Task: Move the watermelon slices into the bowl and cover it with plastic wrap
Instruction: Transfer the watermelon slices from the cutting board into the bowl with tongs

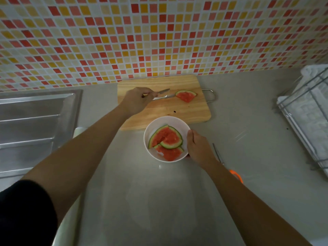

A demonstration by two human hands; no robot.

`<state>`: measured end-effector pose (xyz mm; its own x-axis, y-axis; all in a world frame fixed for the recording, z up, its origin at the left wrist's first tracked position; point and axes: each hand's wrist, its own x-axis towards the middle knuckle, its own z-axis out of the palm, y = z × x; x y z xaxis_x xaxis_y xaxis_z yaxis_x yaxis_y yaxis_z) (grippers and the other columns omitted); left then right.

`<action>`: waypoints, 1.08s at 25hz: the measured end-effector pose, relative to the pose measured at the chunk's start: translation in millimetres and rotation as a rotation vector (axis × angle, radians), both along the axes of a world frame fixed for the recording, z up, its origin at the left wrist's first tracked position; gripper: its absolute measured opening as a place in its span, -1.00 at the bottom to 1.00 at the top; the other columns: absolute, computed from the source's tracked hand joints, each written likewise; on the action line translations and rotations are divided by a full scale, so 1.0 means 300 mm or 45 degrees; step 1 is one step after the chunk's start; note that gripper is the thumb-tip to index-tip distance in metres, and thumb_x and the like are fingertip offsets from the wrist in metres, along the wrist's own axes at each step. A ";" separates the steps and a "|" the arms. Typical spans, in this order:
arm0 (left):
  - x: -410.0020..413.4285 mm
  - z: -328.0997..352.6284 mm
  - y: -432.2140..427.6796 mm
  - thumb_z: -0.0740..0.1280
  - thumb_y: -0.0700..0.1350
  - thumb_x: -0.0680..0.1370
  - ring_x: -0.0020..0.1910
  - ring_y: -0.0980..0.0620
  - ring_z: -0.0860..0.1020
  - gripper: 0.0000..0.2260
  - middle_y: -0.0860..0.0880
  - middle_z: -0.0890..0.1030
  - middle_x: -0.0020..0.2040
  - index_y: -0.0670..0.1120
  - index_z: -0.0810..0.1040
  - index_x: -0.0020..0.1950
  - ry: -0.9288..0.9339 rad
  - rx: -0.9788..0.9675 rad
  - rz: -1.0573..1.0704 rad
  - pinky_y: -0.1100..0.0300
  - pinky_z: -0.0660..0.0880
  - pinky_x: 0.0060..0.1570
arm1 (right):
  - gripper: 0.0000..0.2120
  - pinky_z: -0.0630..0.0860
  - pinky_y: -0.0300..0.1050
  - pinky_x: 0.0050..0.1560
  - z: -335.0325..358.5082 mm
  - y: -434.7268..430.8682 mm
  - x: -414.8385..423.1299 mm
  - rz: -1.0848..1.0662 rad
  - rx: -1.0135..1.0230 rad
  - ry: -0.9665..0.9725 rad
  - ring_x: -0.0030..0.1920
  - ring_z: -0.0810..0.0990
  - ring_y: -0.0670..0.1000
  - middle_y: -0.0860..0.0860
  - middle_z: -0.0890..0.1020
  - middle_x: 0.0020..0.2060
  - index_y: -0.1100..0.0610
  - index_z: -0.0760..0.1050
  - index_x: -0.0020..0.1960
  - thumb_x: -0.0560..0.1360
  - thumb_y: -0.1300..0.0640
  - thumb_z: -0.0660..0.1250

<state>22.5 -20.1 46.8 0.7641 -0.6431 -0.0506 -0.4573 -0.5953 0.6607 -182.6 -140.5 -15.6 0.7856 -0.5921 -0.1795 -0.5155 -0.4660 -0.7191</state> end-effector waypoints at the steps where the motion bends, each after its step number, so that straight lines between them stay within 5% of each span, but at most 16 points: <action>1: 0.013 -0.011 -0.028 0.23 0.00 0.58 -0.35 0.08 0.44 -0.77 0.00 0.57 -0.23 -0.03 0.63 0.07 0.014 0.003 0.005 0.33 0.37 -0.35 | -0.65 0.40 -0.13 -0.22 0.004 0.001 -0.003 0.008 0.002 -0.010 -0.16 0.58 0.20 0.20 0.60 -0.21 0.24 0.49 -0.02 0.63 0.07 0.00; 5: 0.054 -0.059 -0.108 0.29 -0.05 0.55 -0.58 0.18 0.37 -0.80 0.06 0.52 -0.42 -0.01 0.62 0.13 0.098 -0.075 0.064 0.49 0.25 -0.57 | -0.63 0.57 0.22 -0.13 0.012 0.005 -0.007 0.016 0.098 -0.040 -0.17 0.61 0.22 0.20 0.61 -0.20 0.28 0.48 0.02 0.62 0.06 0.00; 9: 0.080 -0.109 -0.147 0.28 -0.05 0.55 -0.62 0.24 0.36 -0.78 0.14 0.53 -0.49 -0.02 0.61 0.16 0.110 -0.064 -0.002 0.53 0.23 -0.55 | -0.65 0.55 0.28 -0.12 0.020 0.003 -0.004 0.019 0.121 -0.023 -0.13 0.60 0.29 0.28 0.62 -0.16 0.31 0.47 0.03 0.62 0.10 0.00; 11: 0.087 -0.131 -0.158 0.27 -0.02 0.55 -0.49 0.24 0.42 -0.77 0.00 0.62 -0.31 0.06 0.57 0.19 0.125 -0.061 -0.062 0.50 0.28 -0.40 | -0.67 0.54 0.29 -0.11 0.025 0.003 -0.002 0.039 0.113 -0.005 -0.12 0.59 0.31 0.30 0.61 -0.14 0.32 0.46 0.03 0.62 0.13 0.01; 14: 0.110 -0.157 -0.163 0.22 0.08 0.57 -0.01 -0.05 0.56 -0.68 -0.11 0.61 0.17 0.16 0.40 0.33 0.057 0.050 -0.170 0.27 0.37 -0.03 | -0.65 0.55 0.28 -0.13 0.029 0.004 0.001 0.013 0.113 0.009 -0.12 0.60 0.28 0.27 0.61 -0.13 0.30 0.47 0.03 0.62 0.10 0.00; 16: 0.117 -0.164 -0.160 0.22 0.11 0.56 0.14 -0.10 0.52 -0.63 -0.10 0.57 0.22 0.08 0.42 0.35 -0.021 0.107 -0.202 0.26 0.33 0.03 | -0.65 0.55 0.27 -0.13 0.030 0.002 0.001 0.033 0.112 0.022 -0.15 0.60 0.27 0.26 0.61 -0.15 0.30 0.46 0.04 0.62 0.10 -0.01; 22: 0.117 -0.157 -0.171 0.33 0.05 0.51 0.06 -0.04 0.56 -0.67 -0.10 0.64 0.11 -0.04 0.57 0.22 -0.107 0.096 -0.173 0.23 0.42 0.03 | -0.65 0.56 0.26 -0.13 0.032 -0.002 -0.003 0.033 0.136 0.012 -0.17 0.59 0.25 0.24 0.60 -0.18 0.28 0.46 0.04 0.62 0.08 -0.01; 27: 0.116 -0.144 -0.183 0.36 0.03 0.50 -0.23 0.09 0.53 -0.74 -0.08 0.66 -0.12 -0.04 0.63 0.12 -0.068 0.055 -0.129 0.37 0.35 -0.27 | -0.64 0.57 0.27 -0.14 0.017 -0.001 0.000 0.016 0.135 -0.016 -0.13 0.62 0.24 0.25 0.62 -0.13 0.27 0.49 0.05 0.62 0.08 -0.01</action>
